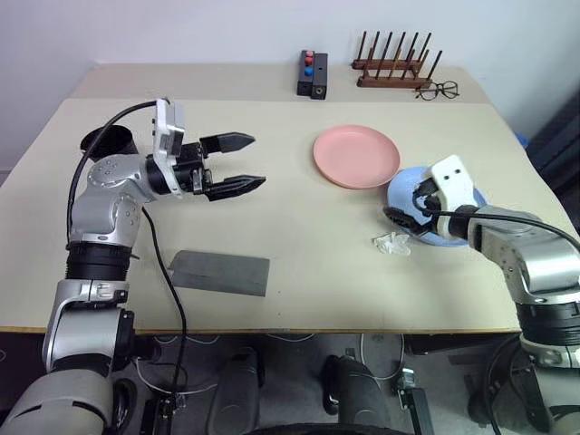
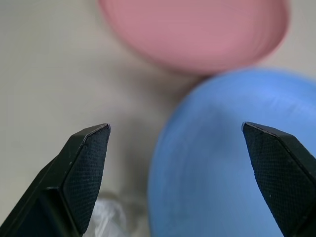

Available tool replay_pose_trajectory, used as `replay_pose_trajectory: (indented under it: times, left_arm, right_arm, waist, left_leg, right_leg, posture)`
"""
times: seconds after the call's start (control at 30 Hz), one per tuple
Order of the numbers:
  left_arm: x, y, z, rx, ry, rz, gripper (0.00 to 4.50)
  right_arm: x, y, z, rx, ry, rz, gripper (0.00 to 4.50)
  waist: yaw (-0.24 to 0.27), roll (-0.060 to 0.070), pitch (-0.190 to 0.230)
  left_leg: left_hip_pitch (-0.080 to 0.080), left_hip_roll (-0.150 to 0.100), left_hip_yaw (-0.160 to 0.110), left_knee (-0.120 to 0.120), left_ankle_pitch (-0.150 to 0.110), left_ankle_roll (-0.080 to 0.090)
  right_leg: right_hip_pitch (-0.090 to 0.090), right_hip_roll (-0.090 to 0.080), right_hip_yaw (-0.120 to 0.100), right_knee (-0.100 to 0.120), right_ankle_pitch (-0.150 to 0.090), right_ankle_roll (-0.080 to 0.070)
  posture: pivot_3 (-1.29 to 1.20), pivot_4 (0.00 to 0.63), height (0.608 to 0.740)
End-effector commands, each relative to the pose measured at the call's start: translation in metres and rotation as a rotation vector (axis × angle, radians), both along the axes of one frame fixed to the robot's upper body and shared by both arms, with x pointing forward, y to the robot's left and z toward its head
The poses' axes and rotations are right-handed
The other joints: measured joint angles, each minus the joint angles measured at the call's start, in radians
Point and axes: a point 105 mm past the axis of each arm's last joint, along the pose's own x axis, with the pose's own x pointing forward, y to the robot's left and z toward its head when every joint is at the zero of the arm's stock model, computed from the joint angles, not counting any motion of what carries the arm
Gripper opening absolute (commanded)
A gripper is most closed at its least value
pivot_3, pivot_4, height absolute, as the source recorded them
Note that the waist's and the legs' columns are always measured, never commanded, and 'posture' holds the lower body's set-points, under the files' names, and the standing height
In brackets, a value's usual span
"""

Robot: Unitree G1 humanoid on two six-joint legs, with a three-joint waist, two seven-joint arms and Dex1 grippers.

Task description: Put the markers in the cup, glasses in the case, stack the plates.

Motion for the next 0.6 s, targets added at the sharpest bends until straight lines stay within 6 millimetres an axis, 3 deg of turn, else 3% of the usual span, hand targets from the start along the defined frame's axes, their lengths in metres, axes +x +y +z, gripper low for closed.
replay_pose_trajectory:
  times: [0.03,0.13,0.23,0.37,0.47,0.6]
  left_arm:
    - [-0.011,0.005,0.009,0.0,-0.025,-0.023,4.47]
    - [-0.019,0.006,0.001,0.01,0.062,-0.058,4.47]
    - [-0.024,0.007,-0.007,0.026,0.173,-0.07,4.47]
    - [-0.029,0.008,-0.016,0.08,0.216,-0.082,4.47]
    - [-0.031,0.009,-0.021,0.109,0.235,-0.077,4.5]
    - [-0.03,0.009,-0.021,0.13,0.184,-0.072,4.5]
  right_arm:
    - [0.008,-0.007,0.019,0.013,-0.025,-0.057,4.38]
    - [0.011,-0.003,0.018,0.062,0.006,-0.078,4.38]
    - [0.011,-0.002,0.006,-0.002,0.035,-0.07,4.38]
    - [0.011,-0.003,0.002,0.008,0.064,-0.082,4.38]
    - [0.011,-0.004,-0.001,0.008,0.071,-0.086,3.55]
    - [0.009,-0.001,-0.006,-0.003,0.084,-0.071,1.51]
  waist:
    - [0.001,0.0,0.0]
    - [0.0,0.0,0.0]
    - [0.0,0.0,0.0]
    - [0.001,0.0,0.0]
    - [-0.001,0.0,0.0]
    - [-0.002,0.0,0.0]
  left_leg:
    - [0.0,0.0,0.0,0.0,0.0,0.0]
    - [0.0,0.0,0.0,0.0,0.0,0.0]
    - [0.0,0.0,0.0,0.0,0.0,0.0]
    - [0.0,0.0,0.0,0.0,0.0,0.0]
    - [0.0,0.0,0.0,-0.001,0.0,0.0]
    - [0.0,0.0,0.0,-0.001,0.0,0.0]
  right_leg:
    - [0.0,0.0,0.0,0.0,0.0,0.0]
    - [0.0,0.0,0.0,0.0,0.0,0.0]
    - [0.0,0.0,0.0,0.0,0.0,0.0]
    - [0.0,0.0,0.0,-0.001,0.0,-0.001]
    - [0.0,0.0,0.0,-0.001,0.0,-0.001]
    - [0.0,0.0,0.0,-0.001,0.0,-0.001]
  posture:
    - [0.0,0.15,0.74]
    - [0.0,0.15,0.74]
    - [0.0,0.15,0.74]
    - [0.0,0.15,0.74]
    - [0.0,0.15,0.74]
    - [0.0,0.15,0.74]
